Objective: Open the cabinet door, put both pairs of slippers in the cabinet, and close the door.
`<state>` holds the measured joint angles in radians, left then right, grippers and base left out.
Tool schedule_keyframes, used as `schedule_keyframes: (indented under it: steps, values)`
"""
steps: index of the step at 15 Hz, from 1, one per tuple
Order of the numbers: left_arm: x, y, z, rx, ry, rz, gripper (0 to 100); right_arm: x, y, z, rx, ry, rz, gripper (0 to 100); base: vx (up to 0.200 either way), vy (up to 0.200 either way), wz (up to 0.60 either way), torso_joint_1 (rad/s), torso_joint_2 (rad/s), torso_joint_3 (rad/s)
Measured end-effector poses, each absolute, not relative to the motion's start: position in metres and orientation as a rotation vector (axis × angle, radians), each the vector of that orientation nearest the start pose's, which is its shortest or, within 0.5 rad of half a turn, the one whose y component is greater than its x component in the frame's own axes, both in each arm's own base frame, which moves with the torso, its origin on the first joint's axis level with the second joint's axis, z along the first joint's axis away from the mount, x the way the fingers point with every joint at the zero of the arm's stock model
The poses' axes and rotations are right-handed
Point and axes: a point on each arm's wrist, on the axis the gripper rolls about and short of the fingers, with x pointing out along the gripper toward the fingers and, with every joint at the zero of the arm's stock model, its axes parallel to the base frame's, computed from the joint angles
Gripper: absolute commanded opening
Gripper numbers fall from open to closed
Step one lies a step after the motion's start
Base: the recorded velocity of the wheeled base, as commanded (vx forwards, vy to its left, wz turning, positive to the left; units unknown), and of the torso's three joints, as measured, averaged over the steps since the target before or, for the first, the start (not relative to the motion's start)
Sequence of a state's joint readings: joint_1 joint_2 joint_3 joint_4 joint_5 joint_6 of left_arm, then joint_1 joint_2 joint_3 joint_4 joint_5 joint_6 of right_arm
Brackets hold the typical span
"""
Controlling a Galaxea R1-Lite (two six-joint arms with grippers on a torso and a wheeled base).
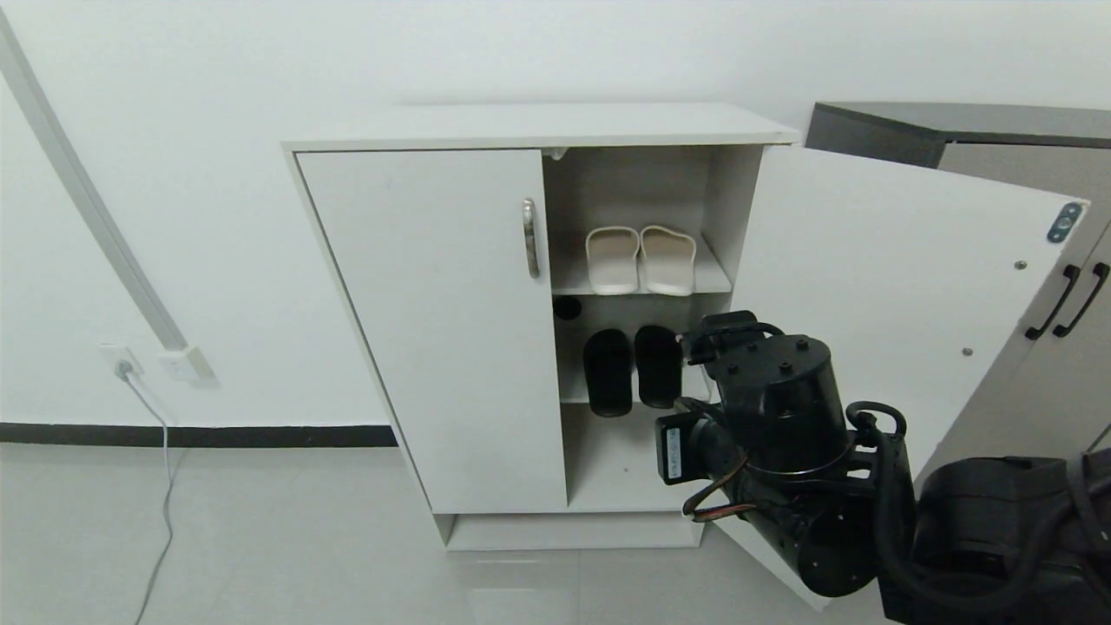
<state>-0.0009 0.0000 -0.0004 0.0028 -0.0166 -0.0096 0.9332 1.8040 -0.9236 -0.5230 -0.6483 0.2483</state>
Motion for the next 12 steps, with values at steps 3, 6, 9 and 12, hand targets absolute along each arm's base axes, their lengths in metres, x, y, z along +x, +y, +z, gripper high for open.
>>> schedule_keyframes:
  steps: [3, 6, 9, 12]
  values:
    - [-0.0229, -0.0004, 0.0753, -0.009, 0.003, -0.017, 0, 0.2076, 0.2580, 0.1702, -0.012, 0.287, 0.249, 0, 0.000, 0.000, 0.00, 0.076, -0.47, -0.365]
    - [-0.0228, -0.0004, 0.0753, -0.009, 0.002, -0.017, 0, 0.2071, 0.2584, 0.1697, -0.014, 0.288, 0.251, 0, 0.000, 0.000, 0.00, 0.116, -0.45, -0.346]
    - [-0.0228, -0.0004, 0.0752, -0.009, 0.003, -0.017, 0, 0.2079, 0.2583, 0.1683, -0.017, 0.291, 0.248, 0, 0.000, 0.000, 0.00, 0.139, -0.47, -0.328]
    - [-0.0228, -0.0004, 0.0752, -0.009, 0.003, -0.017, 0, 0.2078, 0.2589, 0.1675, -0.019, 0.293, 0.248, 0, 0.000, 0.000, 0.00, 0.163, -0.48, -0.321]
